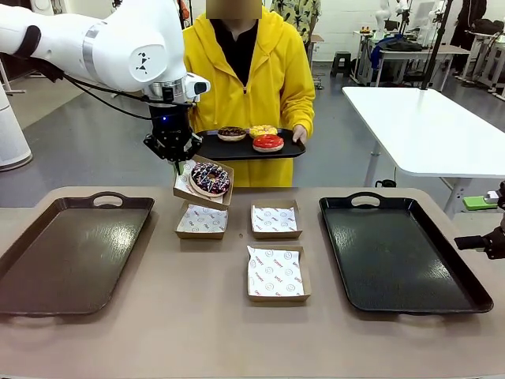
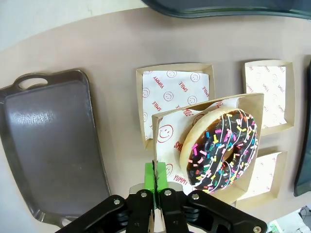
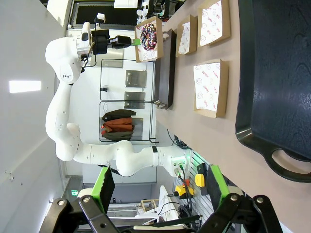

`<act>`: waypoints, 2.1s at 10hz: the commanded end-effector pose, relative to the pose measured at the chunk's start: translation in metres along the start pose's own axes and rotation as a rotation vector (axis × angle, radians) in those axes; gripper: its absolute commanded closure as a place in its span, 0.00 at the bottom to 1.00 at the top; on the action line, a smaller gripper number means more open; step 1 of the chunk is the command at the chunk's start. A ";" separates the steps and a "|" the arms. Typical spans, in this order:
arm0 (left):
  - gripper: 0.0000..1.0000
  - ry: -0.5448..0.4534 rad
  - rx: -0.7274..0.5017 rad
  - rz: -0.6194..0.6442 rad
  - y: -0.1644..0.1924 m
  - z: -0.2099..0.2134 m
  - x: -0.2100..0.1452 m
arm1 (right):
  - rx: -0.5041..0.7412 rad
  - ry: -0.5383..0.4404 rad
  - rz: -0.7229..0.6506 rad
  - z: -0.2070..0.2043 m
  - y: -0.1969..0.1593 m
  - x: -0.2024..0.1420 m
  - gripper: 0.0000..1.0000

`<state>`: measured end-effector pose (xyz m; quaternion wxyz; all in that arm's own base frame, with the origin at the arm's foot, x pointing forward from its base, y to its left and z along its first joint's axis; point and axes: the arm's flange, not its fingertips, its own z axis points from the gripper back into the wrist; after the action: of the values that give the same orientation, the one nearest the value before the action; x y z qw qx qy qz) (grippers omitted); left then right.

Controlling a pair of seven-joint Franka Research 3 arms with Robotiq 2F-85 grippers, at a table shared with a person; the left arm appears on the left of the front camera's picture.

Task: Individually package the donuts and arrange them on the tray.
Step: Place the picked Paper togo box on the Handle tray while simultaneously picking up another Paper togo box from the table with the other hand.

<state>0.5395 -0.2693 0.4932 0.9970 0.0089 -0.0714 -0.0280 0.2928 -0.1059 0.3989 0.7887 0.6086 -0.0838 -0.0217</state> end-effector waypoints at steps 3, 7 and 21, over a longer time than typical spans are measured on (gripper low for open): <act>0.99 0.039 -0.065 -0.015 0.046 0.033 -0.052 | -0.270 0.056 0.033 -0.039 0.064 0.032 0.00; 0.99 0.072 -0.006 -0.033 0.130 0.055 -0.130 | -0.587 0.183 0.018 -0.161 0.145 0.087 0.00; 0.99 0.143 0.032 0.049 0.205 0.014 -0.176 | -0.823 0.297 0.102 -0.311 0.134 0.080 0.00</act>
<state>0.3748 -0.0549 0.4868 0.9997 0.0251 -0.0006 -0.0020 0.4114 0.2153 0.4602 0.9687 0.2362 0.0165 0.0741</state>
